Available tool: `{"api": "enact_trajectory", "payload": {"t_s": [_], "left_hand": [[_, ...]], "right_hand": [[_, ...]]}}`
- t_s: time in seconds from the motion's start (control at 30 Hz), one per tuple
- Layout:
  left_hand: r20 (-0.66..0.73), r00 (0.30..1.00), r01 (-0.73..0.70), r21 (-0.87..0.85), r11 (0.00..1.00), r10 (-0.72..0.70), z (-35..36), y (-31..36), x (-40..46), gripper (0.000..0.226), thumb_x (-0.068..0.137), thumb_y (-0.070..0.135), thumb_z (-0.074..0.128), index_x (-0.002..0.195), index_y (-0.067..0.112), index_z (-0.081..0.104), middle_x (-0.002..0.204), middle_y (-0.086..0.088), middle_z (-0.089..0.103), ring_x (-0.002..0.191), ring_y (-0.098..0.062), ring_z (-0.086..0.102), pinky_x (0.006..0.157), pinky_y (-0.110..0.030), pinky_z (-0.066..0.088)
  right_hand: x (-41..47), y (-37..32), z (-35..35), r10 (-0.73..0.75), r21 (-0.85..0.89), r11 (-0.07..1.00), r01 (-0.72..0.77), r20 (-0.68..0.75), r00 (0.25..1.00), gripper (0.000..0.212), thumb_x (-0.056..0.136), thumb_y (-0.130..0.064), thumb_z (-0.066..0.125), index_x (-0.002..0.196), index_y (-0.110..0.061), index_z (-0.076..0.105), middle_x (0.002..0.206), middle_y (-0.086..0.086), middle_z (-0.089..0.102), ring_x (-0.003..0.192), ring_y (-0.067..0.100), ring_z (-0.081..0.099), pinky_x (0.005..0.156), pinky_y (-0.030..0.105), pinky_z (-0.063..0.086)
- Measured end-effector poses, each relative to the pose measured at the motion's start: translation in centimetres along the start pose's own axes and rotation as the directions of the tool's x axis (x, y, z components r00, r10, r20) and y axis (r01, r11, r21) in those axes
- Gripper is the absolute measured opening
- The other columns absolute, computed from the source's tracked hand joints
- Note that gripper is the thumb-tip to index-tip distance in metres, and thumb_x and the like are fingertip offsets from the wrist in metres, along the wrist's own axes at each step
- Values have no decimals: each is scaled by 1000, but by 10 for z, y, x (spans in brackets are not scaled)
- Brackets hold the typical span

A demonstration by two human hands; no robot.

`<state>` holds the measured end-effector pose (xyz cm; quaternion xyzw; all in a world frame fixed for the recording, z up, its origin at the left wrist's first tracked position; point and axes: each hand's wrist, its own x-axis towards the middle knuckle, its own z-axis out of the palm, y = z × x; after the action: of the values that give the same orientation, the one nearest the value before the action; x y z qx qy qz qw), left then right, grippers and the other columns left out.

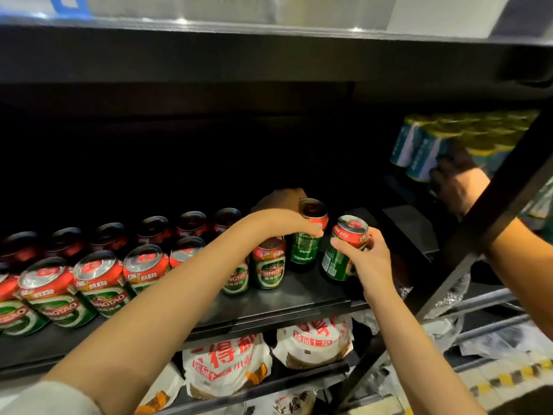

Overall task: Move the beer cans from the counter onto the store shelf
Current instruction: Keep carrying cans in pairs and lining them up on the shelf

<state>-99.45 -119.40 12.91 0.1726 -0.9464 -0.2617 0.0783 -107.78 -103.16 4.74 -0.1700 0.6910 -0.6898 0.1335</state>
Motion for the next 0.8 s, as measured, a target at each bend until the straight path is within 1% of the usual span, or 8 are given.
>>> {"api": "enact_trajectory", "payload": {"t_s": [0.1,0.2,0.33,0.4,0.47,0.53,0.63,0.8], "left_hand": [[24,1000,-22,80,997,20,-3,-5,8,38,69,50,74,91,23,61,84,8,61,74,-8,58,59,-23,42],[22,999,-47,98,994,45,-1,-14,19,33,70,47,75,89,25,60,87,8,63,81,-12,61,64,-24,42],[-83,996,-12,223,975,32,4,-24,29,50,66,54,74,103,23,62,99,5,66,88,-13,58,79,-29,42],[-121,992,3,271,962,31,6,-30,34,58,64,60,72,107,22,62,106,4,66,98,-17,57,91,-35,39],[-114,993,-3,281,960,36,7,-35,39,60,64,62,71,107,21,62,106,3,66,102,-18,57,97,-38,33],[-103,994,-13,282,959,44,9,-41,44,58,65,63,70,104,21,63,101,4,67,98,-17,58,96,-38,32],[-137,987,-37,315,948,84,13,-49,50,61,63,65,69,106,22,64,103,4,68,97,-16,59,91,-34,39],[-148,984,-43,324,945,96,19,-59,57,64,63,66,70,108,22,64,102,5,68,93,-13,61,83,-28,44]], "right_hand": [[9,3,4,13,14,1000,-13,10,1000,52,72,-13,80,116,-15,53,103,-4,62,96,10,61,77,27,51],[18,7,8,28,10,1000,-28,9,1000,54,71,-16,80,117,-17,51,104,-4,62,95,10,60,74,28,51],[30,13,15,31,2,1000,-31,12,999,55,69,-16,82,114,-19,50,103,-1,61,92,11,60,66,24,47],[36,18,19,27,-14,1000,-26,10,1000,54,68,-14,83,111,-19,50,102,0,61,93,15,61,71,26,48],[42,22,22,13,-29,1000,-13,7,1000,54,67,-13,83,109,-19,51,100,0,61,93,16,61,78,30,49],[48,25,25,3,-25,1000,-3,1,1000,55,65,-14,84,109,-17,51,100,1,62,93,17,62,80,32,50],[56,25,29,-37,11,999,37,4,999,55,67,-10,83,110,-14,51,100,2,62,91,15,62,78,28,50],[69,29,37,-88,47,995,86,38,995,52,67,-9,83,107,-15,51,97,0,64,92,14,64,81,30,51]]}}
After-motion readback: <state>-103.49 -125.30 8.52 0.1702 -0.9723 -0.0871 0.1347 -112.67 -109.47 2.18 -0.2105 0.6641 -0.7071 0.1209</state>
